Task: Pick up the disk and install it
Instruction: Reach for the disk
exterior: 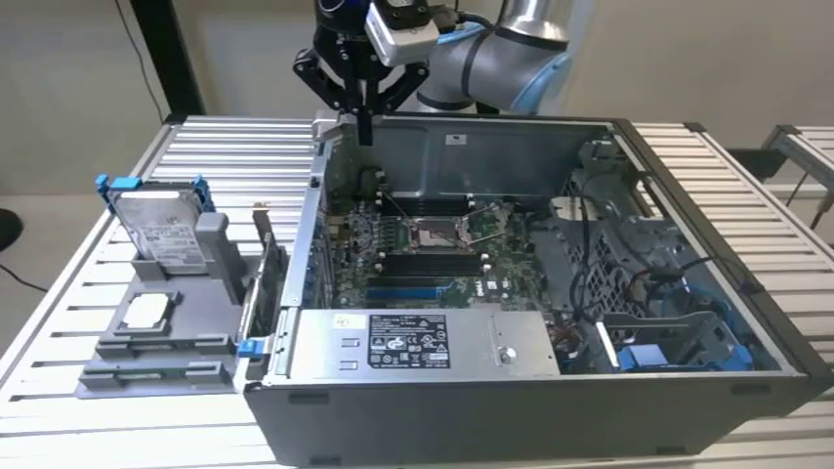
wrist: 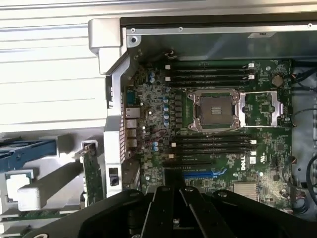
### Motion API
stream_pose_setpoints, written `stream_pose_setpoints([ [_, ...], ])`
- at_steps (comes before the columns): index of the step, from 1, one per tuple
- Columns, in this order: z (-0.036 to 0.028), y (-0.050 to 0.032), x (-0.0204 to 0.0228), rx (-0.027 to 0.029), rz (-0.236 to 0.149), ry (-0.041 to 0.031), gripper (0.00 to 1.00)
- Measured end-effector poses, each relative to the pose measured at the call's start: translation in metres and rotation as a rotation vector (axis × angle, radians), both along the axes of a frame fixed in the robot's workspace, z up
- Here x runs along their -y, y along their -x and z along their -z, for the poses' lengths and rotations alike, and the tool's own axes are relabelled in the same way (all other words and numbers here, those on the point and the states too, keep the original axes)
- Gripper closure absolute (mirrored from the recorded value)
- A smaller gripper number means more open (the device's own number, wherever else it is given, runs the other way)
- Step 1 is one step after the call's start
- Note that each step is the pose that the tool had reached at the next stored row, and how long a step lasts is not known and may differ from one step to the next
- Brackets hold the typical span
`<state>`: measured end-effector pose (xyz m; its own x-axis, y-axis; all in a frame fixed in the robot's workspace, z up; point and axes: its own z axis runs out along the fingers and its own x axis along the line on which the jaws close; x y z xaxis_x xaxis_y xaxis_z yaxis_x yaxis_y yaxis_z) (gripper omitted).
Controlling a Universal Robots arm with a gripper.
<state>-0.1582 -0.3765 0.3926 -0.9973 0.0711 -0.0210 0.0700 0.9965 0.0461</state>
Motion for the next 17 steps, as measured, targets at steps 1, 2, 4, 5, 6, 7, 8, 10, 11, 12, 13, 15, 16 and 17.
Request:
stream_pose_setpoints([
  [1,0.0000,0.0035,-0.0014,0.0000,0.000,0.0001,1.00],
  [2,0.0000,0.0070,-0.0029,-0.0001,0.000,0.0000,1.00],
  [4,0.0000,0.0131,-0.0058,0.0000,0.000,0.0001,1.00],
  [5,0.0000,0.0158,-0.0075,-0.0001,0.000,0.0002,1.00],
  [6,0.0000,0.0187,-0.0091,-0.0001,0.000,0.0002,1.00],
  [7,0.0000,0.0222,-0.0105,0.0000,0.000,0.0002,1.00],
  [8,-0.0001,0.0252,-0.0115,0.0000,0.000,0.0002,1.00],
  [10,-0.0001,0.0310,-0.0132,0.0008,0.000,0.0002,1.00],
  [11,0.0000,0.0339,-0.0140,0.0015,0.000,0.0001,1.00],
  [12,0.0000,0.0370,-0.0147,0.0021,0.000,0.0002,1.00],
  [13,0.0000,0.0403,-0.0153,0.0026,0.000,0.0002,1.00],
  [15,0.0000,0.0471,-0.0163,0.0034,0.000,0.0002,1.00],
  [16,0.0000,0.0504,-0.0167,0.0038,0.000,0.0002,1.00],
  [17,0.0000,0.0541,-0.0171,0.0041,0.000,0.0002,1.00],
])
